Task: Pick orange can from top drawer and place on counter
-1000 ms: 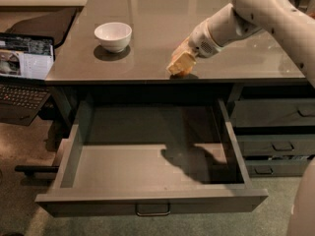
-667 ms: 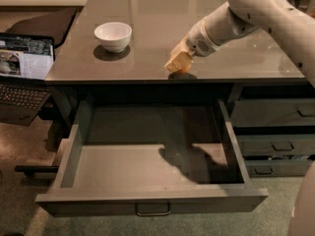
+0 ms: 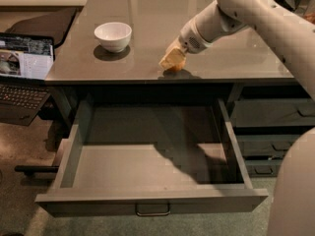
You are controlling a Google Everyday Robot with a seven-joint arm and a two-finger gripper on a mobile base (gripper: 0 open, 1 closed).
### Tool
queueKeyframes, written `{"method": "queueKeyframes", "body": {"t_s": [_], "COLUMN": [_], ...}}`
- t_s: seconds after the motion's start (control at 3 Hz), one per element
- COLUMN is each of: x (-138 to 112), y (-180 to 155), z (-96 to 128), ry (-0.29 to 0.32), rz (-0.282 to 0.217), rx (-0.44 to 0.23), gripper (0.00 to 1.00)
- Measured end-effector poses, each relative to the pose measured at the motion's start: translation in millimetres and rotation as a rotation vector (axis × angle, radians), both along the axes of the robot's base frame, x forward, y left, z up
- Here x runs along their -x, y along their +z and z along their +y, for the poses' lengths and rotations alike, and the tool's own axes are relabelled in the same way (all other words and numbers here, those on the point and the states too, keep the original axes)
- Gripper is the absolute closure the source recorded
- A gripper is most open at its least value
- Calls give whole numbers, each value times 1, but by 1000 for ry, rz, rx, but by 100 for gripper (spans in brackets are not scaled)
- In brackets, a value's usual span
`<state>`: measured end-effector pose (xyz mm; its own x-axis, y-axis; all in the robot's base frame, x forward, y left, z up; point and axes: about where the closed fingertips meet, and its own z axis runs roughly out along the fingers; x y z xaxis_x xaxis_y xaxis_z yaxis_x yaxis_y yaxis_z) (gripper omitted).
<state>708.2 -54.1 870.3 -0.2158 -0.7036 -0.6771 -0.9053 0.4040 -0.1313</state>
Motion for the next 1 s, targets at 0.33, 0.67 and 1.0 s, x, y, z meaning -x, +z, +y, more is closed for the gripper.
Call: {"method": "queueKeyframes", "body": {"t_s": [0.33, 0.67, 1.0], "x": [-7, -11, -12], "y": [-3, -6, -9], "z": [0, 1, 1], "ry": [-21, -26, -24], "rz": [11, 23, 29], "rx": [0, 2, 3], "gripper": [81, 58, 35]}}
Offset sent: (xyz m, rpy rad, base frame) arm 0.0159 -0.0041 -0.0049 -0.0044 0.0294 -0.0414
